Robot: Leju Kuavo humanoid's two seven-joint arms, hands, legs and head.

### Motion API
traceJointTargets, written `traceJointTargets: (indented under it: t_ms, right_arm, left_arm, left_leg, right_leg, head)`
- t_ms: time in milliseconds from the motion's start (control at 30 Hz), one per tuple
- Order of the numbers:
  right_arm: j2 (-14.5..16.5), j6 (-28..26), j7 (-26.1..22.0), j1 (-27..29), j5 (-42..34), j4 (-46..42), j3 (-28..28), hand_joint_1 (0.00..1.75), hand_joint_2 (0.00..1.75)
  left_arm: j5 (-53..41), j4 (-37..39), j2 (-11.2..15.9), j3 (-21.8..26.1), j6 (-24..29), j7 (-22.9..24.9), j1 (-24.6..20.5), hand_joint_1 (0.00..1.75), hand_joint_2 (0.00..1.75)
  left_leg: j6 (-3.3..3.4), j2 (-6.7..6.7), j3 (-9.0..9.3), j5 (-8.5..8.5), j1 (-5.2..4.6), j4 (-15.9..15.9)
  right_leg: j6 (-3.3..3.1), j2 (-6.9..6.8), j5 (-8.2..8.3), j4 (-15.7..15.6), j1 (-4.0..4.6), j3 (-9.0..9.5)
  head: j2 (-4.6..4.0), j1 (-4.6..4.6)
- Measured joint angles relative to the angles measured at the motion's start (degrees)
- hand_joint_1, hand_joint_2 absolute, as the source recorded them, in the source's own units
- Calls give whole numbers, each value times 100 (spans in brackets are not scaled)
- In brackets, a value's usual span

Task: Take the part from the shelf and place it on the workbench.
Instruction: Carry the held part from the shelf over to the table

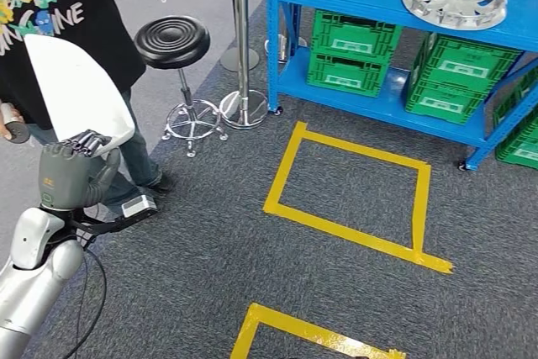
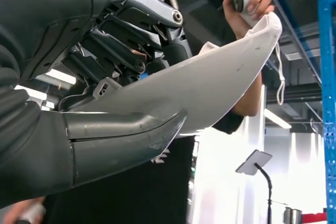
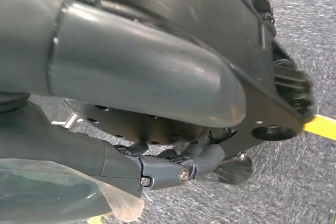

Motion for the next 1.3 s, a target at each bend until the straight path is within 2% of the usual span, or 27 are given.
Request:
traceJointTargets:
  t_ms: [67,133,200,233,300,367,400,433,467,500,567,633,667,733,767,800,867,900,933,967,1000,1033,1100,1167,1233,1267,1300]
  right_arm:
    - [-2,-20,0,7,6,-1,0,0,0]
    - [-5,-63,2,9,19,-5,-1,0,0]
    - [-4,-101,9,7,38,-14,-2,0,0]
    - [-9,-112,13,7,48,-25,-2,0,0]
    - [-23,-121,15,8,58,-45,-6,0,0]
    - [-37,-128,15,15,62,-56,-11,0,0]
    - [-38,-137,17,20,65,-57,-13,0,0]
    - [-38,-150,21,23,69,-60,-15,0,0]
    - [-39,-164,25,24,74,-65,-18,0,0]
    - [-39,-179,29,22,79,-73,-24,0,0]
    - [-40,-196,33,18,89,-94,-37,0,0]
    - [-42,-208,33,16,99,-114,-46,0,0]
    - [-43,-214,33,16,102,-123,-48,0,0]
    - [-45,-222,34,12,107,-148,-50,0,0]
    - [-54,-225,33,10,108,-160,-51,0,0]
    - [-62,-227,33,6,108,-170,-52,0,0]
    - [-79,-232,32,15,109,-180,-56,0,0]
    - [-79,-238,34,27,111,-185,-58,0,0]
    - [-81,-245,36,45,113,-192,-58,0,0]
    - [-85,-254,38,60,116,-199,-60,0,0]
    - [-91,-263,39,70,120,-208,-62,0,0]
    - [-97,-270,39,74,125,-215,-68,0,0]
    - [-109,-283,39,75,138,-231,-80,0,0]
    - [-116,-297,44,84,154,-256,-86,0,0]
    - [-121,-307,49,96,163,-295,-91,0,0]
    - [-131,-310,49,100,165,-314,-96,0,0]
    - [-141,-315,48,102,167,-333,-102,0,0]
  left_arm:
    - [-2,0,-2,-1,-3,-2,-7,175,175]
    - [-1,2,-4,3,-8,1,-21,175,175]
    - [-3,4,6,9,-12,4,-26,175,175]
    - [-6,4,16,11,-13,4,-25,175,175]
    - [-13,10,32,14,-11,4,-58,175,175]
    - [-20,24,22,12,-5,2,-103,175,175]
    - [-24,36,14,9,-1,-3,-113,175,175]
    - [-27,51,8,8,3,-9,-113,175,175]
    - [-27,67,5,7,7,-15,-112,175,175]
    - [-26,81,4,7,9,-19,-114,175,175]
    - [-22,102,2,6,11,-22,-138,175,175]
    - [-17,113,-6,5,12,-22,-176,175,175]
    - [-11,117,-9,4,13,-21,-185,175,175]
    - [1,128,-7,4,14,-20,-182,175,175]
    - [5,134,-4,5,18,-20,-185,175,175]
    - [6,138,-5,5,21,-20,-193,175,175]
    - [6,149,-22,0,28,-20,-211,175,175]
    - [6,157,-31,-4,28,-19,-208,175,175]
    - [6,165,-41,-11,28,-19,-198,175,175]
    - [5,171,-49,-18,28,-18,-187,175,175]
    - [5,174,-54,-24,27,-17,-177,175,175]
    - [4,176,-60,-29,27,-17,-174,175,175]
    - [4,178,-65,-31,26,-14,-178,175,175]
    - [4,179,-66,-28,25,-4,-178,175,175]
    - [3,179,-49,-25,25,2,-159,175,175]
    - [2,178,-35,-22,25,2,-151,175,175]
    - [2,178,-23,-20,26,3,-153,175,175]
  left_leg:
    - [-26,-153,-20,-11,1,42]
    - [-83,-291,-92,-6,18,86]
    - [-150,-440,-156,23,39,96]
    - [-182,-435,-174,12,36,115]
    - [-244,-164,-315,-169,19,415]
    - [-312,202,-663,-513,44,1137]
    - [-340,277,-842,-639,66,1492]
    - [-361,317,-950,-673,87,1701]
    - [-373,341,-946,-593,103,1684]
    - [-375,377,-822,-416,112,1437]
    - [-345,602,-402,-52,82,635]
    - [-271,787,-174,49,25,163]
    - [-235,782,-168,18,-1,120]
    - [-162,635,-174,36,8,81]
    - [-132,566,-162,49,19,56]
    - [-103,502,-150,65,34,32]
    - [-61,372,-145,77,42,16]
    - [-45,293,-148,77,36,18]
    - [-36,209,-147,76,31,19]
    - [-32,121,-145,74,26,23]
    - [-32,32,-140,72,25,29]
    - [-38,-53,-136,67,28,38]
    - [-72,-207,-164,47,30,87]
    - [-134,-348,-222,47,50,120]
    - [-204,-473,-254,68,75,115]
    - [-235,-414,-275,41,67,157]
    - [-264,-274,-336,-42,55,299]
  right_leg:
    - [-35,269,363,-776,-25,354]
    - [-51,481,439,-1166,-44,551]
    - [-71,401,417,-1207,-45,581]
    - [-93,325,422,-1226,-52,594]
    - [-154,151,426,-1266,-79,634]
    - [-193,-28,408,-1276,-71,659]
    - [-196,-115,398,-1275,-66,663]
    - [-196,-203,387,-1274,-64,668]
    - [-192,-287,375,-1274,-63,677]
    - [-181,-365,361,-1274,-64,694]
    - [-142,-508,323,-1274,-50,743]
    - [-83,-634,287,-1275,-18,774]
    - [-53,-703,275,-1283,-4,788]
    - [10,-815,240,-1305,-7,819]
    - [39,-749,186,-1266,-15,808]
    - [57,-606,82,-1120,-22,741]
    - [62,-231,-238,-443,-27,404]
    - [56,-130,-374,-33,-22,181]
    - [50,-82,-422,258,-16,2]
    - [42,-58,-361,347,-11,-91]
    - [29,-35,-185,194,-8,-71]
    - [17,26,55,-148,-12,46]
    - [-1,345,391,-875,-51,340]
    - [-16,544,434,-1169,-69,489]
    - [-61,408,433,-1202,-64,535]
    - [-97,326,436,-1219,-69,558]
    - [-132,237,438,-1239,-77,585]
  head:
    - [-1,-3]
    - [1,-7]
    - [1,-8]
    - [1,-10]
    - [0,-66]
    - [0,-123]
    - [0,-126]
    - [-1,-127]
    - [-1,-128]
    - [-1,-129]
    - [-1,-130]
    - [-1,-127]
    - [-1,-128]
    - [-1,-129]
    - [-1,-127]
    - [-1,-114]
    - [-1,-82]
    - [-1,-70]
    - [-1,-67]
    - [-1,-66]
    - [-1,-63]
    - [-1,-62]
    - [-1,-65]
    - [0,-67]
    - [1,-63]
    - [1,-77]
    - [0,-101]
